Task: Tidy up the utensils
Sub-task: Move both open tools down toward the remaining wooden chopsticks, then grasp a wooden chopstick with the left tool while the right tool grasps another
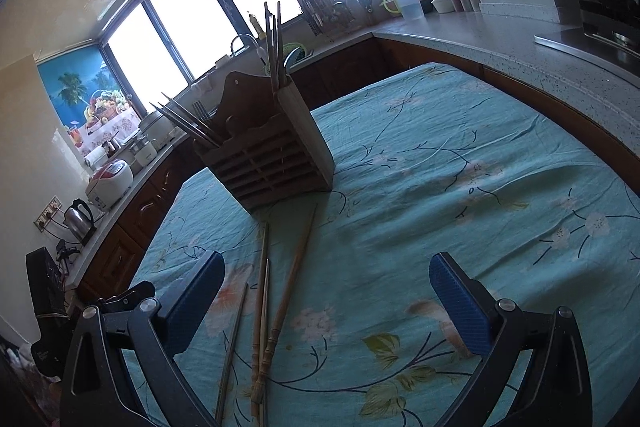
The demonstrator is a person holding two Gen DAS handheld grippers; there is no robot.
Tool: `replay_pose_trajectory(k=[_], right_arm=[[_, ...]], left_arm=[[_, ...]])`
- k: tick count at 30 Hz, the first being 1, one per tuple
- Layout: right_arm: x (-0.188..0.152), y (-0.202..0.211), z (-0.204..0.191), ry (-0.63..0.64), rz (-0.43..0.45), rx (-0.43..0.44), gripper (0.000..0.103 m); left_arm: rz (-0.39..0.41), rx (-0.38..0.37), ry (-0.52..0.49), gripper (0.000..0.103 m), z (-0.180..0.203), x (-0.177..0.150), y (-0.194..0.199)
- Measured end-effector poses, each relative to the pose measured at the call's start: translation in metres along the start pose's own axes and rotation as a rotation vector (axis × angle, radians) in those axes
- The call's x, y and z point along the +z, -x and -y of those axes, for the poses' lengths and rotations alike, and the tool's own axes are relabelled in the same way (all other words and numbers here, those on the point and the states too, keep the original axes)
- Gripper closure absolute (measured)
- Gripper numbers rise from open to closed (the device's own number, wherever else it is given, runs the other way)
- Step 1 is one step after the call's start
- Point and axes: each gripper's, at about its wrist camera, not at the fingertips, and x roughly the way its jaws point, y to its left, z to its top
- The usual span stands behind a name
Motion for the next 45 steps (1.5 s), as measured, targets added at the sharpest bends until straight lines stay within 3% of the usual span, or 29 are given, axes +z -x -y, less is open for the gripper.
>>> replay_pose_trajectory(k=[7,14,18,21,24,27,29,34,38,40,44,45], right_arm=[[0.002,-0.003,0.009,-0.002,0.001,-0.029,0.002],[0.008,-0.009,0.016,-0.008,-0.013,-0.039,0.025],[0.012,-0.010,0.020,-0.017,-0.020,-0.045,0.029],[0.015,-0.012,0.021,-0.013,-0.026,-0.047,0.031],[0.017,-0.017,0.017,-0.003,-0.038,-0.043,0.034],[0.019,-0.032,0.008,0.029,-0.075,-0.043,0.039],[0.019,-0.047,-0.001,0.055,-0.115,-0.038,0.048],[0.021,-0.091,-0.022,0.144,-0.206,-0.044,0.053],[0.027,-0.126,-0.033,0.187,-0.250,-0.067,0.059],[0.030,-0.140,-0.040,0.222,-0.267,-0.086,0.060],[0.028,-0.170,-0.052,0.290,-0.328,-0.138,0.063],[0.027,-0.171,-0.056,0.325,-0.305,-0.153,0.063]], left_arm=[[-0.082,-0.028,-0.076,0.024,0.031,0.019,-0.036],[-0.126,-0.030,-0.156,0.030,0.071,0.051,-0.095],[-0.197,0.003,-0.215,0.054,0.088,0.057,-0.140],[-0.258,0.027,-0.245,0.080,0.091,0.056,-0.170],[-0.238,0.032,-0.307,0.094,0.091,0.054,-0.172],[-0.250,-0.002,-0.325,0.095,0.083,0.049,-0.165],[-0.256,-0.016,-0.336,0.096,0.074,0.045,-0.157],[-0.271,-0.042,-0.302,0.096,0.054,0.041,-0.139],[-0.269,-0.028,-0.241,0.092,0.045,0.047,-0.135],[-0.280,-0.027,-0.217,0.084,0.042,0.050,-0.136],[-0.272,0.008,-0.243,0.084,0.047,0.052,-0.141],[-0.268,0.015,-0.251,0.089,0.050,0.051,-0.143]])
